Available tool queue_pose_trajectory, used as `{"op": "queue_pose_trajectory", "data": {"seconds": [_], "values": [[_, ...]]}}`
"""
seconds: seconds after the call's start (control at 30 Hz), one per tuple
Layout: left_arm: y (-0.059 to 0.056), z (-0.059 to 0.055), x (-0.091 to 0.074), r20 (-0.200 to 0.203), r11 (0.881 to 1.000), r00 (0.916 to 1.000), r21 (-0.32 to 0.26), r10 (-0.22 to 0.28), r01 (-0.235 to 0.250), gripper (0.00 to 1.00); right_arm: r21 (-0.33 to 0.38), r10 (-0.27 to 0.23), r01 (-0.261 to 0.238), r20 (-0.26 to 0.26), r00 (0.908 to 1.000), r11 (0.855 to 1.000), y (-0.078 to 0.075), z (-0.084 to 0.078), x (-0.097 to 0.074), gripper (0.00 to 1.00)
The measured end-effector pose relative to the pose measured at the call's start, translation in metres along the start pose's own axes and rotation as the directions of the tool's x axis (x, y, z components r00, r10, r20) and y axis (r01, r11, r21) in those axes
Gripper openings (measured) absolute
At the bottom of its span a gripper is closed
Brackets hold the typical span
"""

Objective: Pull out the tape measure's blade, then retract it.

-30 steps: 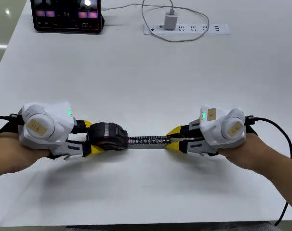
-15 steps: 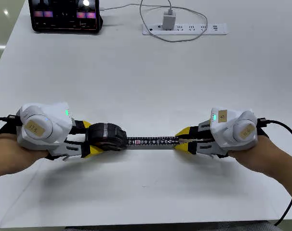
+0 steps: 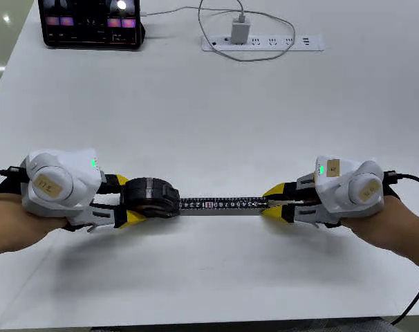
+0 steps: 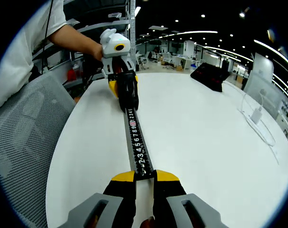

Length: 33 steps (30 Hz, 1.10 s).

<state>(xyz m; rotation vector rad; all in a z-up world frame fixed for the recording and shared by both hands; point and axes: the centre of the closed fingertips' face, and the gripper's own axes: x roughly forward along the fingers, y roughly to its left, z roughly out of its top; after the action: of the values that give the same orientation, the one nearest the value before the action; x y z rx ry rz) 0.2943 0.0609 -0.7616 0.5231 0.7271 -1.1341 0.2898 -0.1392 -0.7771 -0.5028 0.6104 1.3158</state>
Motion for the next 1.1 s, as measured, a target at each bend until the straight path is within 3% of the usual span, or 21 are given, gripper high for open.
{"op": "queue_pose_trajectory", "data": {"seconds": [1.1], "values": [[0.0, 0.0, 0.0, -0.003, 1.0, 1.0, -0.001, 0.001, -0.001, 0.26, -0.003, -0.018, 0.018, -0.057, 0.9982, 1.0, -0.005, -0.022, -0.035, 0.09]]}}
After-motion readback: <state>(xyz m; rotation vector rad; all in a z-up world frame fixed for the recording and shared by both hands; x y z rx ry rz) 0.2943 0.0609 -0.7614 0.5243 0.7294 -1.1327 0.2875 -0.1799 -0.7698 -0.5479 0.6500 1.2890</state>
